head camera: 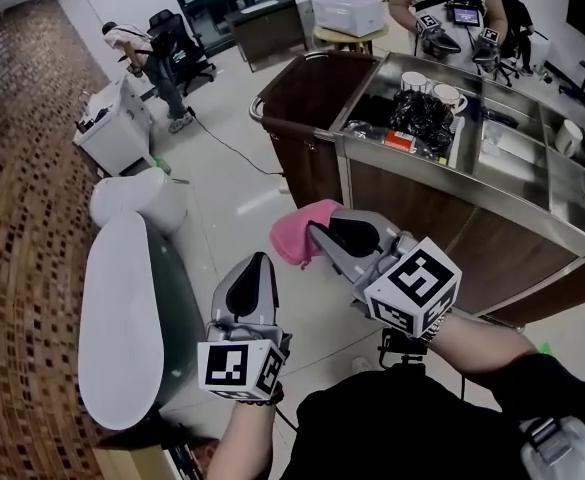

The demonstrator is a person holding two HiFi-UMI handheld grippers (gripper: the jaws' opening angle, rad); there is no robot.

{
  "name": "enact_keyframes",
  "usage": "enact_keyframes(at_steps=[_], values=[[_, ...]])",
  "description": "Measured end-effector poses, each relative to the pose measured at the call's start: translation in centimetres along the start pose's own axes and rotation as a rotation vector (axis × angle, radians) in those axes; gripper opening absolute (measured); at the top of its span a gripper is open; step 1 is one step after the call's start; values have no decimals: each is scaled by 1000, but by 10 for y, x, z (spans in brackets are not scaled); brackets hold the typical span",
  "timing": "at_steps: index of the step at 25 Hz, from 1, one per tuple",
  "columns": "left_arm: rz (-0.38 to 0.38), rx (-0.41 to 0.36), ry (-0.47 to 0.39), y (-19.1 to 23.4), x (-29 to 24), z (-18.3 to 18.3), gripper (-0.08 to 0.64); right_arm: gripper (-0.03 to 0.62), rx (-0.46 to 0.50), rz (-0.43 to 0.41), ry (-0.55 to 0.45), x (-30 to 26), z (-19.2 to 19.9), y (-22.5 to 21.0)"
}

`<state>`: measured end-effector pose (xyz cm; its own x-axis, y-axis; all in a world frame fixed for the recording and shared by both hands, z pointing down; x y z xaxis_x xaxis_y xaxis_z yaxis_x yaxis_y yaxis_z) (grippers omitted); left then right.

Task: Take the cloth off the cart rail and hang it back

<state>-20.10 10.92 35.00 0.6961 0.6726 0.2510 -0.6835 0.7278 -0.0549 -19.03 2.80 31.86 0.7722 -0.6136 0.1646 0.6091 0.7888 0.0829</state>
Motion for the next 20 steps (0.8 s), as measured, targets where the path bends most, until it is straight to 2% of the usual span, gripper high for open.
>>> enact_keyframes(at_steps=[6, 10, 13, 20], values=[[11, 11, 9, 47, -29, 15, 3, 23, -4, 11, 6, -51, 12, -22], [34, 21, 9, 91, -49, 36, 3, 23, 4, 35, 10, -94, 33, -36], [75, 27, 7, 120, -65, 48, 3, 22, 8, 77, 7, -123, 45, -47], [170, 50, 6, 196, -80, 46, 3, 22, 17, 174, 13, -197, 50, -42]])
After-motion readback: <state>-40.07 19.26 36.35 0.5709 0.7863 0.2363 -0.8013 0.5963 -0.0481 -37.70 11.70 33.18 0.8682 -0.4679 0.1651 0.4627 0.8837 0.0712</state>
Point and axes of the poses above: the fingertips, and each gripper's own axes: x backward along the fingers, y to its left, z out of its underside, the point moved 1 cm from there along x, backward along the fingers
